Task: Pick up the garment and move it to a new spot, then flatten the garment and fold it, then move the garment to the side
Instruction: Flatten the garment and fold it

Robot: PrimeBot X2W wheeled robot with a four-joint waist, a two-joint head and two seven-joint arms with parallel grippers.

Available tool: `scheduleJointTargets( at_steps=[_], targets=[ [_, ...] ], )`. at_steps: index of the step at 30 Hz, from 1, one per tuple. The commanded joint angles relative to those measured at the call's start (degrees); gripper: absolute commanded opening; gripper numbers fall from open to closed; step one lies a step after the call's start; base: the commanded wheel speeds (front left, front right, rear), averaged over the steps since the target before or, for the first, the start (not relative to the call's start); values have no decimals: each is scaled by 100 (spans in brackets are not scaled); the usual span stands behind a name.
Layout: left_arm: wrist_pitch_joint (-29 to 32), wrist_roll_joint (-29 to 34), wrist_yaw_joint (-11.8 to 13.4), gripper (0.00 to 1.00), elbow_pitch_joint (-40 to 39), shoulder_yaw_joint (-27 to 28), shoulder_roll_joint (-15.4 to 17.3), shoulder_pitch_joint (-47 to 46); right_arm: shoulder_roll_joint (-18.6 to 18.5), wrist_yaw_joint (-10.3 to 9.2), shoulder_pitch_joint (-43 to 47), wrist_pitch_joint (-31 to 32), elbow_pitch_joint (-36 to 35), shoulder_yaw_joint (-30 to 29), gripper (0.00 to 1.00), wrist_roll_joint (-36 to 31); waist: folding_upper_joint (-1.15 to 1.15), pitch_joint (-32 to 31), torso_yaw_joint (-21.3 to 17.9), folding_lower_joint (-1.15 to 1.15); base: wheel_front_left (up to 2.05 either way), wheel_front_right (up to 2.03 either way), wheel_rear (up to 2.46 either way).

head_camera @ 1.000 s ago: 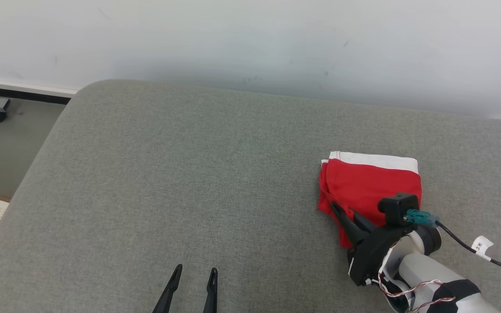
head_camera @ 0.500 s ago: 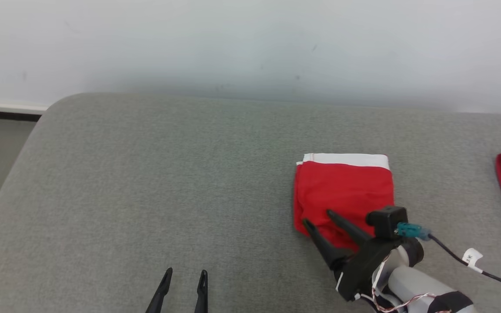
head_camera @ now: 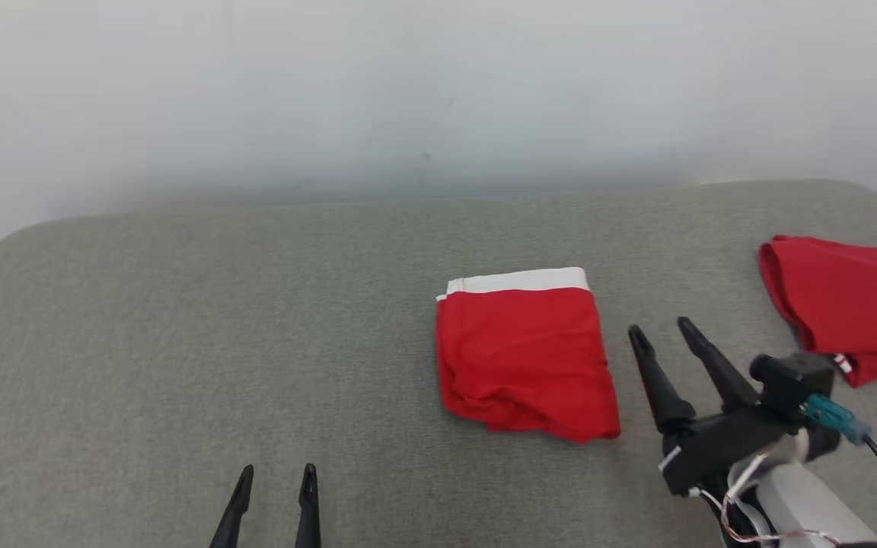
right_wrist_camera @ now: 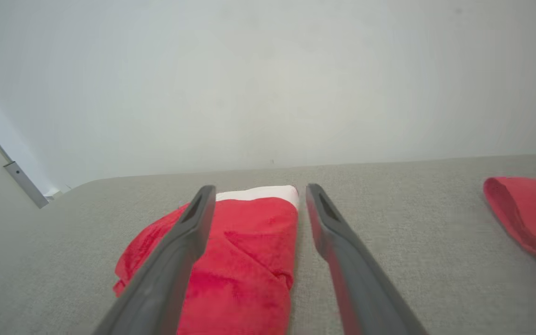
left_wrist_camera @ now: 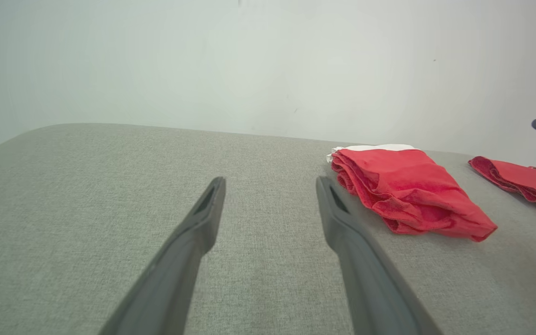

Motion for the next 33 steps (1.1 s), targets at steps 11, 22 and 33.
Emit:
scheduleJointTargets(
  at_steps=[11,22,33],
  targets=[
    [-22,223,-262,100,-70,412,24,331,261,-2,1394,-16,-1017,-1415,100,-1513,0,-274,-495,0,0,0,0],
    [-22,562,-664,100,-45,730,-196,718,457,-2,2484,-16,-1709,-1641,100,-1867,0,-560,-566,0,0,0,0],
    [-22,858,-951,100,-5,964,-400,937,524,-2,2797,-17,-1750,-1702,100,-1857,0,-703,-556,0,0,0,0]
  ],
)
